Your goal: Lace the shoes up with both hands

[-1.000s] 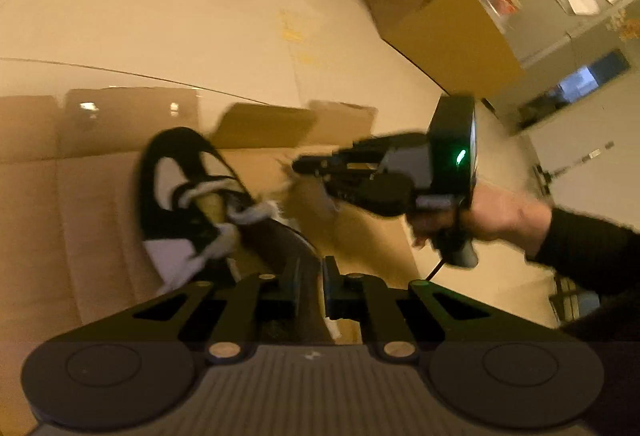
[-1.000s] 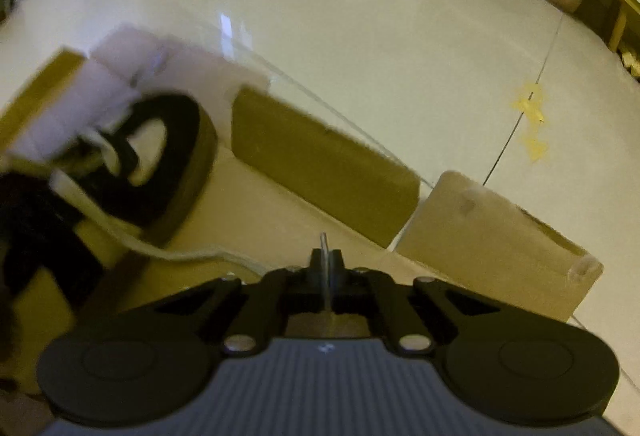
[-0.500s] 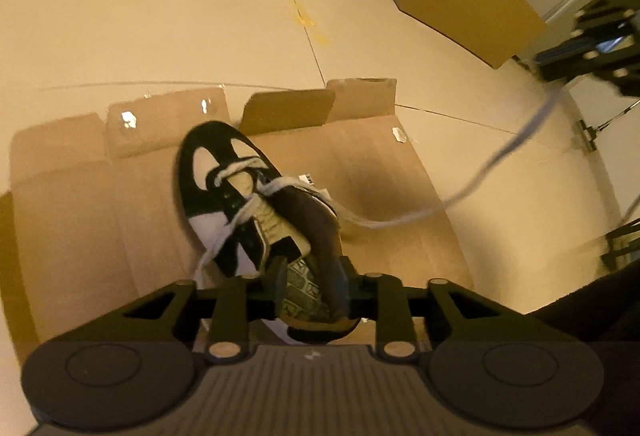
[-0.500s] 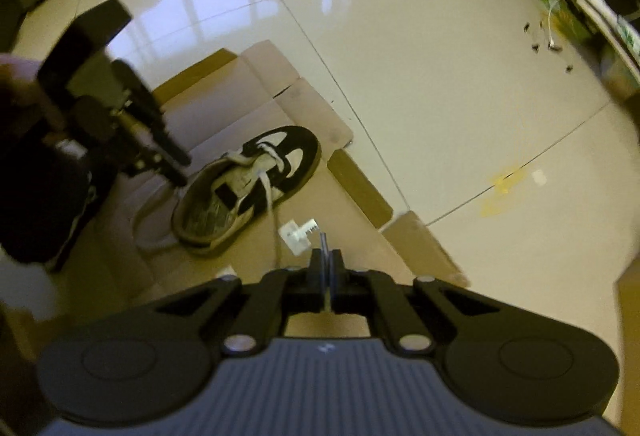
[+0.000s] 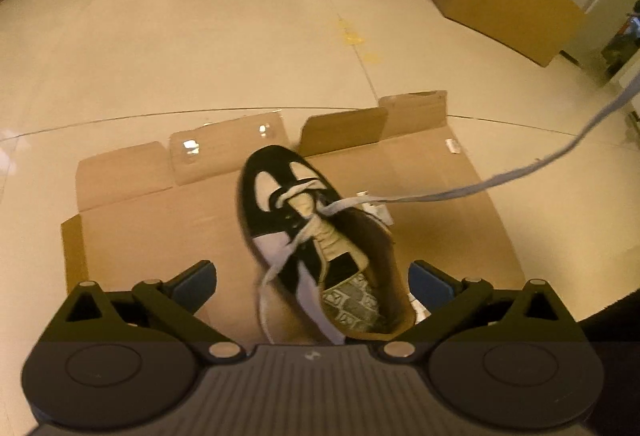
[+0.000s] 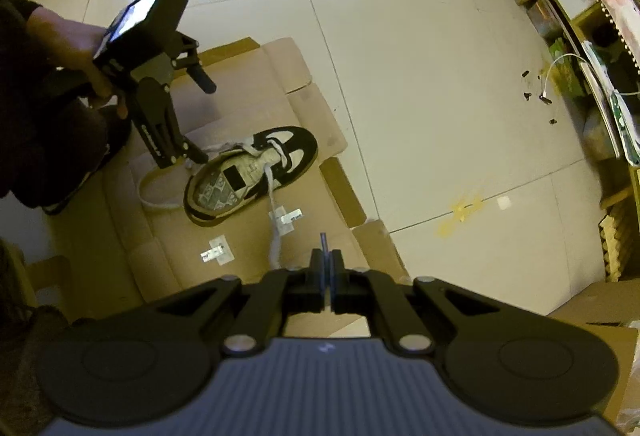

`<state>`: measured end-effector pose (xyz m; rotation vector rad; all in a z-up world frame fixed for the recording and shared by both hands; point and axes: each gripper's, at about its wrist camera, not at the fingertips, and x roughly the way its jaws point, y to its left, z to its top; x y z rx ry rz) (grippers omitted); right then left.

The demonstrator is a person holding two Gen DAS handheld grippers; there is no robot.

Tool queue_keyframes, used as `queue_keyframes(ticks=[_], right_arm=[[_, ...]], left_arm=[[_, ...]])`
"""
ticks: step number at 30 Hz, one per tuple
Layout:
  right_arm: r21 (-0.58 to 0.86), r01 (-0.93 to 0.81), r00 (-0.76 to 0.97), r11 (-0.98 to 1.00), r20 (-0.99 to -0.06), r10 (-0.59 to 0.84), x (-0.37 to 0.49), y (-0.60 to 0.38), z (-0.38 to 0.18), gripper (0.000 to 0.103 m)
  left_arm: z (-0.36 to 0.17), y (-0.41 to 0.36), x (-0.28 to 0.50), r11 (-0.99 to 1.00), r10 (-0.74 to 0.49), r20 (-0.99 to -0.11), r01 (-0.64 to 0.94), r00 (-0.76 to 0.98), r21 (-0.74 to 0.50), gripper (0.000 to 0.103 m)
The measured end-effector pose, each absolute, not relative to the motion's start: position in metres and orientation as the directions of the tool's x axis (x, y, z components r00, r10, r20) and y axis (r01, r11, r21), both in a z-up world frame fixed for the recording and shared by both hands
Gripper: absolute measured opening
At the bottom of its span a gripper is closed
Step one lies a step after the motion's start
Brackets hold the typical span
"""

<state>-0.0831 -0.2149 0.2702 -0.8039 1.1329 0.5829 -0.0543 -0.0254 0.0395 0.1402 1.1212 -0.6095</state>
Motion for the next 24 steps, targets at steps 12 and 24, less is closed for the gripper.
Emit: queue_keyframes(ticks=[12, 24], right_arm=[[-0.218, -0.748, 0.346, 0.627, -0.934, 0.088, -0.061, -0.208, 0.237, 0.002], [-0.045, -0.710, 0.329, 0.703, -0.903, 0.275, -0.023, -0.201, 0.143, 0.002]], left_arm=[[0.033, -0.006, -0.036, 0.859, -0.440, -0.844, 0.418, 0.307, -0.296, 0.102], [-0.003, -0.033, -0.020, 0.830, -0.451, -0.842, 0.486, 0.295, -0.274, 0.095]])
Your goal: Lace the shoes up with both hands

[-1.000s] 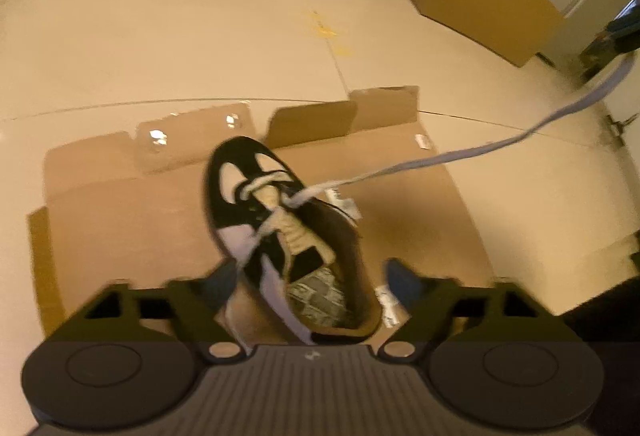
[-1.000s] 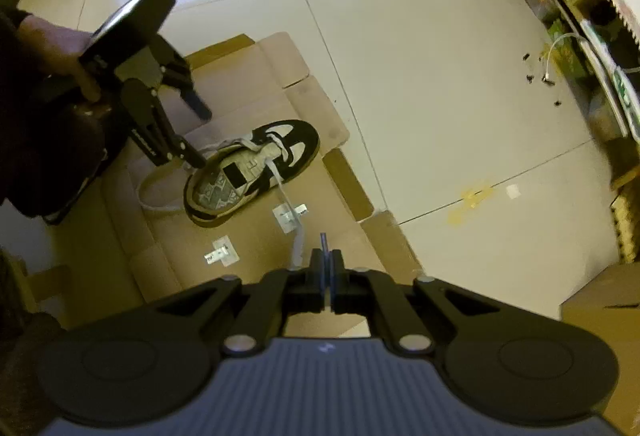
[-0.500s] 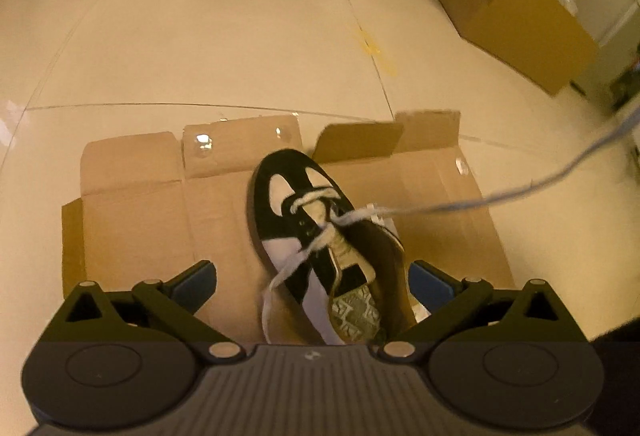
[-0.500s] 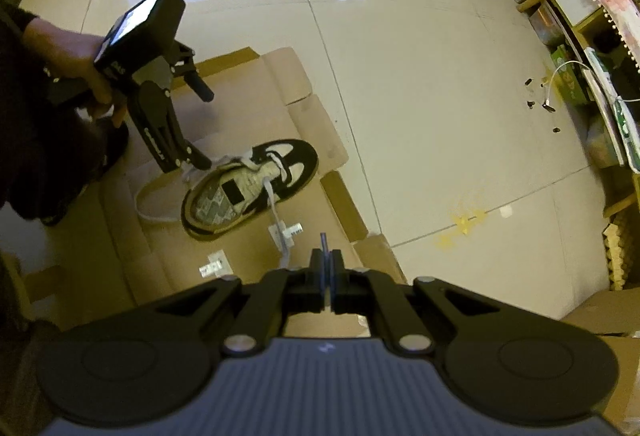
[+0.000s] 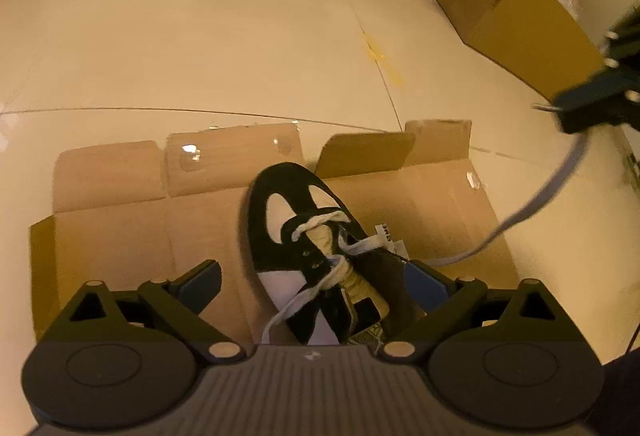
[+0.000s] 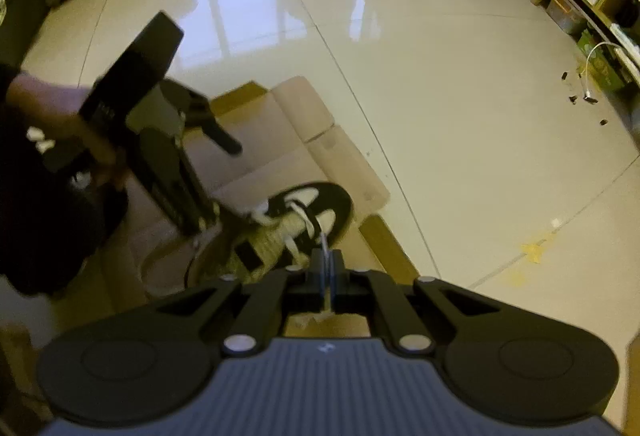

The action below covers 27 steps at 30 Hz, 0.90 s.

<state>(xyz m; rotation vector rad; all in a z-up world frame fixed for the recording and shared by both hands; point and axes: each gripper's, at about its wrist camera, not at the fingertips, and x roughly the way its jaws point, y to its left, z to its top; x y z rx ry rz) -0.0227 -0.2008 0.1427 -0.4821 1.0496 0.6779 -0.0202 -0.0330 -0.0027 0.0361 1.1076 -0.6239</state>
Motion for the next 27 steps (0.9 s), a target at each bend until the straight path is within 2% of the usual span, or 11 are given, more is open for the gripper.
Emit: queue_keyframes(ticks=[1, 3, 10, 12, 14, 22, 27], right_arm=[[-0.033, -0.705, 0.332, 0.708, -0.898, 0.289, -0.020, -0.200, 0.134, 0.002], [-0.017, -0.702, 0.331, 0.712, -0.893, 0.305, -0.017, -0.199, 0.123, 0.002], [0.098, -0.657, 0.323, 0.747, -0.859, 0.397, -0.006, -0.194, 0.063, 0.002], [0.131, -0.637, 0.330, 0.760, -0.845, 0.421, -0.003, -0.193, 0.049, 0.002], [0.145, -0.619, 0.341, 0.772, -0.836, 0.431, -0.002, -0.193, 0.041, 0.002], [0.171, -0.610, 0.351, 0.774, -0.818, 0.457, -0.002, -0.185, 0.009, 0.002], [0.185, -0.615, 0.340, 0.766, -0.815, 0.469, -0.006, -0.179, -0.006, 0.002]], left_arm=[[-0.006, -0.036, -0.020, 0.824, -0.451, -0.844, 0.498, 0.290, -0.269, 0.093], [-0.014, -0.044, -0.021, 0.812, -0.448, -0.850, 0.524, 0.277, -0.257, 0.078], [-0.026, -0.056, -0.030, 0.785, -0.417, -0.865, 0.591, 0.279, -0.188, 0.061], [-0.027, -0.057, -0.032, 0.775, -0.412, -0.868, 0.608, 0.278, -0.173, 0.048], [-0.027, -0.058, -0.034, 0.767, -0.404, -0.871, 0.623, 0.281, -0.155, 0.041], [-0.024, -0.051, -0.039, 0.780, -0.396, -0.864, 0.611, 0.310, -0.139, 0.035], [-0.031, -0.024, -0.035, 0.844, -0.391, -0.859, 0.500, 0.331, -0.192, 0.035]])
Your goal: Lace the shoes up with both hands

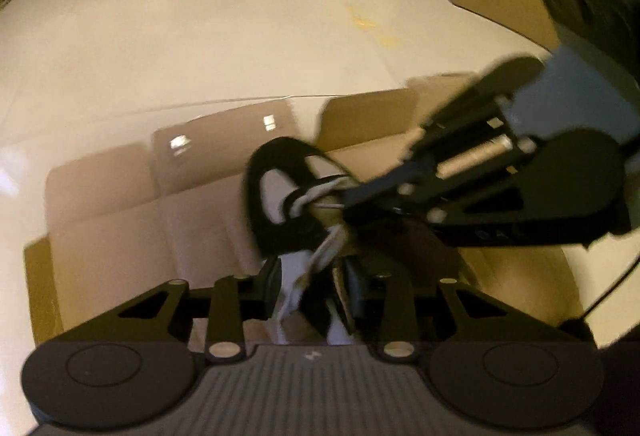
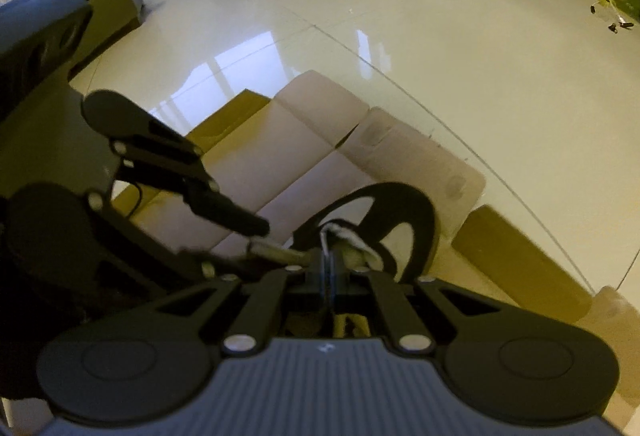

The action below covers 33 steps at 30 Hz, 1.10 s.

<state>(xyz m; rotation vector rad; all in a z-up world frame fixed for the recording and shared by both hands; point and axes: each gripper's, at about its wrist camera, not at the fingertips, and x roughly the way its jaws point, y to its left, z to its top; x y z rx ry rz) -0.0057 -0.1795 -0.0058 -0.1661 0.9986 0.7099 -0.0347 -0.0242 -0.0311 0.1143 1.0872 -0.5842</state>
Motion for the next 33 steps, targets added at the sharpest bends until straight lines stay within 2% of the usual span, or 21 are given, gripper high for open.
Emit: queue_keyframes(ticks=[3, 9, 19, 33], right_arm=[[0.192, -0.614, 0.336, 0.765, -0.814, 0.474, -0.006, -0.177, -0.013, 0.002], [0.169, -0.635, 0.313, 0.754, -0.836, 0.450, -0.004, -0.171, -0.018, 0.002], [0.105, -0.719, 0.300, 0.687, -0.845, 0.443, -0.009, -0.166, -0.018, 0.002], [0.081, -0.758, 0.302, 0.647, -0.836, 0.458, -0.005, -0.160, -0.024, 0.002]], left_arm=[[-0.036, -0.011, -0.031, 0.861, -0.420, -0.852, 0.434, 0.313, -0.265, 0.035], [-0.032, -0.014, -0.037, 0.851, -0.412, -0.847, 0.473, 0.337, -0.226, 0.035], [-0.032, -0.010, -0.036, 0.874, -0.398, -0.856, 0.420, 0.331, -0.244, 0.041], [-0.036, -0.009, -0.033, 0.879, -0.389, -0.859, 0.412, 0.333, -0.238, 0.042]])
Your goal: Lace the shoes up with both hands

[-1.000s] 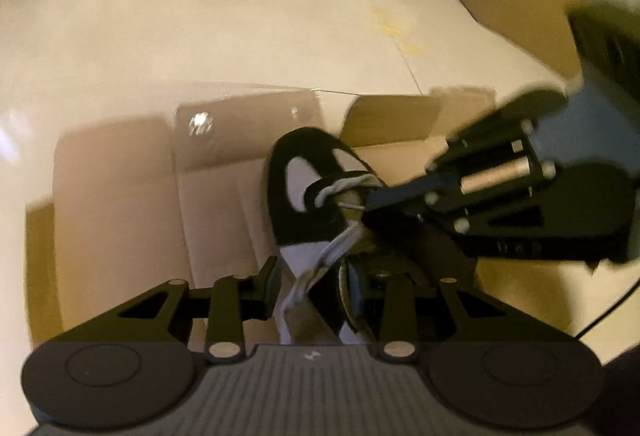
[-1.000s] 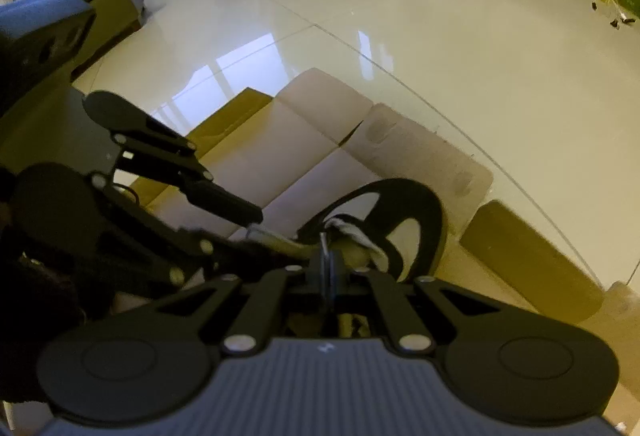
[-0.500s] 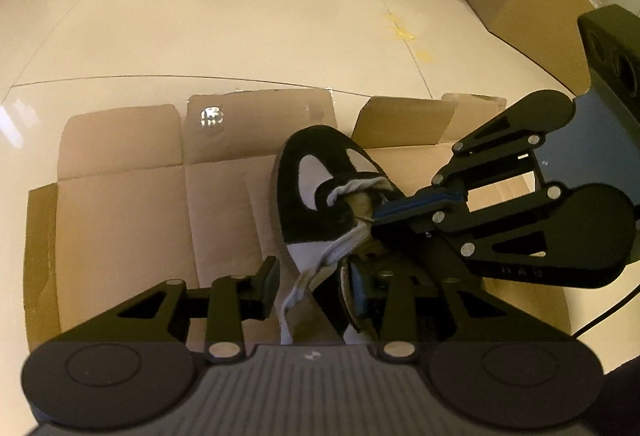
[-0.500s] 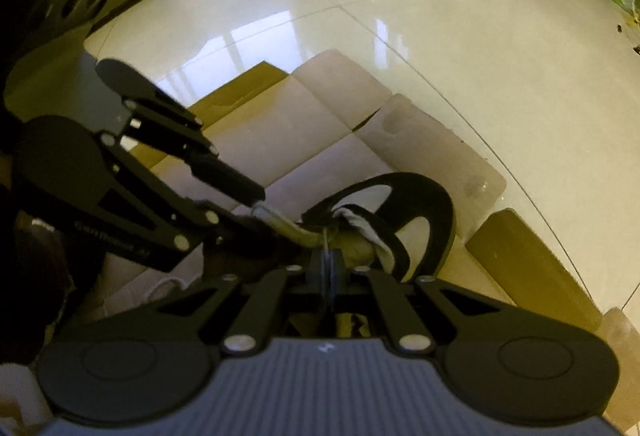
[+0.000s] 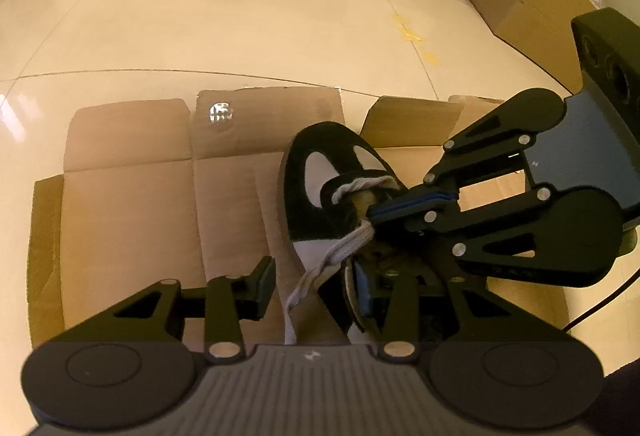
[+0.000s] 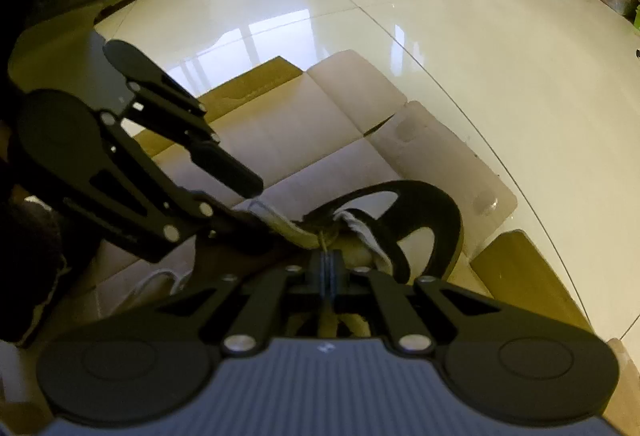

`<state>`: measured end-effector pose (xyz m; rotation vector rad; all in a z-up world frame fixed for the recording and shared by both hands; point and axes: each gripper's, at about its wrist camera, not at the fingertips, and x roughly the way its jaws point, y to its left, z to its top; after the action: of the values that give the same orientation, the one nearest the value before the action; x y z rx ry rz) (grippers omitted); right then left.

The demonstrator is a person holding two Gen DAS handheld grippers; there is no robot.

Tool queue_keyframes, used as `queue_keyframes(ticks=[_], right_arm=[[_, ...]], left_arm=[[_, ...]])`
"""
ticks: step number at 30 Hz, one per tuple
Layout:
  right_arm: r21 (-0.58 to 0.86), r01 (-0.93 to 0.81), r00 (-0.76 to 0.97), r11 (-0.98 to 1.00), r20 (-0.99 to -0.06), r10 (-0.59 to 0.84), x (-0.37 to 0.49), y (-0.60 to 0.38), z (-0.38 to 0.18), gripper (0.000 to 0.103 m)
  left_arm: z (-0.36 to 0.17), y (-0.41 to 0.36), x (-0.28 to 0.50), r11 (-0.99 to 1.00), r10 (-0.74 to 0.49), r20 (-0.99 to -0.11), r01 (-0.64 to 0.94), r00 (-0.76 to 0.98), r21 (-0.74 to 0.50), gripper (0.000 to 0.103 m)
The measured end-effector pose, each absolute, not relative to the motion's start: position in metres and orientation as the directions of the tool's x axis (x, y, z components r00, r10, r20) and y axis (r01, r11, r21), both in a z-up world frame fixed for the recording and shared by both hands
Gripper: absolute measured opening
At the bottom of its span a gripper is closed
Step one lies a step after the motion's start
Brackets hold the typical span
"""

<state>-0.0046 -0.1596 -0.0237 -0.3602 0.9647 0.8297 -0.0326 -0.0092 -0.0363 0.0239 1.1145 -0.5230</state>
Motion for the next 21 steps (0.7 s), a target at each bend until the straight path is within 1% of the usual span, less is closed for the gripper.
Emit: queue_keyframes(ticks=[3, 9, 16, 21], right_arm=[[0.046, -0.784, 0.310, 0.619, -0.834, 0.455, -0.010, -0.154, -0.023, 0.002], [-0.041, -0.813, 0.304, 0.581, -0.880, 0.364, -0.012, -0.138, -0.021, 0.002], [-0.033, -0.799, 0.303, 0.601, -0.884, 0.355, -0.010, -0.138, -0.022, 0.001], [-0.025, -0.798, 0.319, 0.602, -0.865, 0.388, -0.012, -0.141, -0.023, 0.002]], left_arm=[[-0.037, -0.007, -0.033, 0.885, -0.385, -0.860, 0.398, 0.334, -0.241, 0.043], [-0.039, -0.004, -0.032, 0.891, -0.389, -0.862, 0.370, 0.327, -0.262, 0.044], [-0.040, -0.003, -0.029, 0.894, -0.391, -0.863, 0.356, 0.321, -0.272, 0.046], [-0.039, -0.004, -0.028, 0.896, -0.385, -0.865, 0.355, 0.321, -0.267, 0.050]])
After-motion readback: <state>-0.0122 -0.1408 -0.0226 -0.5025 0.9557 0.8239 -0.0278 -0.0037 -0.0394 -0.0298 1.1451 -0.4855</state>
